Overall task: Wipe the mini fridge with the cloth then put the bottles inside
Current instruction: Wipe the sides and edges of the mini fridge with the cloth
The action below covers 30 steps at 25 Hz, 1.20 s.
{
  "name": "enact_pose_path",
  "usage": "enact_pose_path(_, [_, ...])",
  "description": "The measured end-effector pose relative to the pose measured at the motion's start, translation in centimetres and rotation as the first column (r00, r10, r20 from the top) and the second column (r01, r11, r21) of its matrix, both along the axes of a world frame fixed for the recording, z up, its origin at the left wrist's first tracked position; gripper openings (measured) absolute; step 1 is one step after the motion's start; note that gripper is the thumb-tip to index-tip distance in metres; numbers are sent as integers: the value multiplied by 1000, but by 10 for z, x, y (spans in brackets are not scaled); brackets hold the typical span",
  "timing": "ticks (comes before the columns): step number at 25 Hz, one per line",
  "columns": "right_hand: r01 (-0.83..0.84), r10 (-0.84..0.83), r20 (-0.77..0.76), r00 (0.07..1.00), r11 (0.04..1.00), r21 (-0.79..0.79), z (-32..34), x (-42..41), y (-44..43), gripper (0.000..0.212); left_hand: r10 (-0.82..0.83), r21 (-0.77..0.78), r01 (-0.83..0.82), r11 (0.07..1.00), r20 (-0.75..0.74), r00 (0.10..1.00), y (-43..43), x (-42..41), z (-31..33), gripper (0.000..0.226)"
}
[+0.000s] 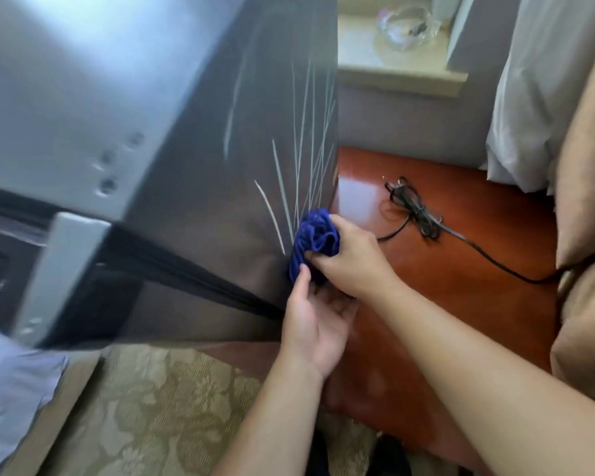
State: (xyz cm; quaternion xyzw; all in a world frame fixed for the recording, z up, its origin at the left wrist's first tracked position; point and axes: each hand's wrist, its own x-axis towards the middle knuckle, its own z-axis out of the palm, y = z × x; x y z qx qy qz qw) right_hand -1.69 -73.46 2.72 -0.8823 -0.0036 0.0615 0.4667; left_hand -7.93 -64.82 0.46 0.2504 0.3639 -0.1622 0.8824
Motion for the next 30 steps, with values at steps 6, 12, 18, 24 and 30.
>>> enact_pose_path(6, [-64, 12, 435, 900, 992, 105, 175, 8, -14, 44, 84, -105, -44, 994, 415, 906, -15, 15, 152, 42])
enact_pose_path(12, [-232, 150, 708, 690, 973, 19, 261, -9, 16, 47, 144, -75, -126, 989, 640, 755, -7, -1, 225, 58])
enact_pose_path(18, [-62, -49, 283, 958, 927, 371, 166, -19, -5, 38, -141, 475, -94, 875, 435, 889, -7, -28, 180, 37])
enact_pose_path(24, [127, 62, -281, 958, 784, 608, 87, -38, -2, 19, -323, 906, 16, 423, 134, 937, 0, -72, 136, 51])
enact_pose_path(30, [271, 166, -334, 928, 318, 909, 132, -24, -7, 24, -472, 669, -283, -688, -116, 874, -1, -58, 190, 87])
